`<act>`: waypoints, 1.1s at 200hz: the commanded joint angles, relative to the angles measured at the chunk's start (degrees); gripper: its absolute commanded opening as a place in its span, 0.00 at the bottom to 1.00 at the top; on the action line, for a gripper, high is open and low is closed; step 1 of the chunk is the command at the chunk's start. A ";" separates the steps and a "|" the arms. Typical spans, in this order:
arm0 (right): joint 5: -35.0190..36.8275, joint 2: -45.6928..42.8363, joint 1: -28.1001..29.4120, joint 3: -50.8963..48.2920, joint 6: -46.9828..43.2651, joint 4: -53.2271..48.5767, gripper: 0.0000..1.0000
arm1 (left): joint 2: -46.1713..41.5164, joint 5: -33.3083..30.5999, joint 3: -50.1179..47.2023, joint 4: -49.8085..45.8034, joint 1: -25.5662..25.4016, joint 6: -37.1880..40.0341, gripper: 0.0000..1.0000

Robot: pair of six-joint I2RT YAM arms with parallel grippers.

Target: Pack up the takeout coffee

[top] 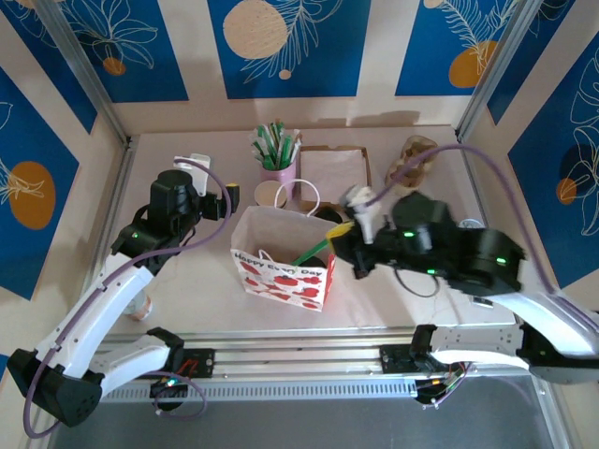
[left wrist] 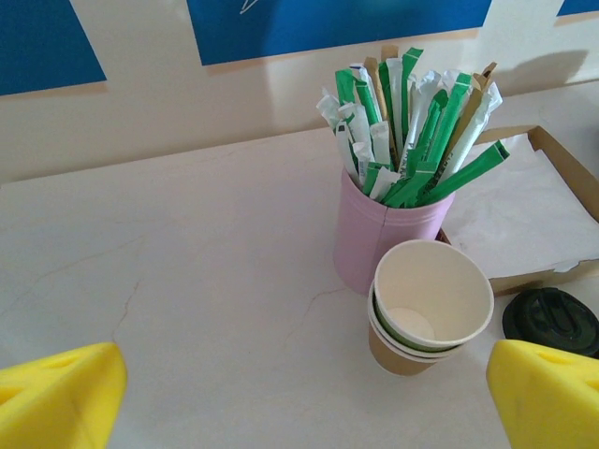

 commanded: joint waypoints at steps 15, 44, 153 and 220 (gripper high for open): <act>9.44 6.88 0.22 -0.39 -1.73 1.19 0.04 | -0.27 -0.22 -0.46 1.33 0.51 0.02 0.98; 4.45 12.87 -2.76 2.36 1.73 -3.72 0.44 | -0.36 -0.37 -0.72 1.40 0.42 0.09 0.98; -9.25 25.21 -37.20 7.86 11.25 -1.71 0.64 | 0.00 -0.72 -0.74 1.37 0.42 0.59 0.97; -6.96 56.17 -44.36 24.53 15.21 -1.17 0.66 | -0.01 -0.98 -0.89 1.41 0.42 1.02 0.97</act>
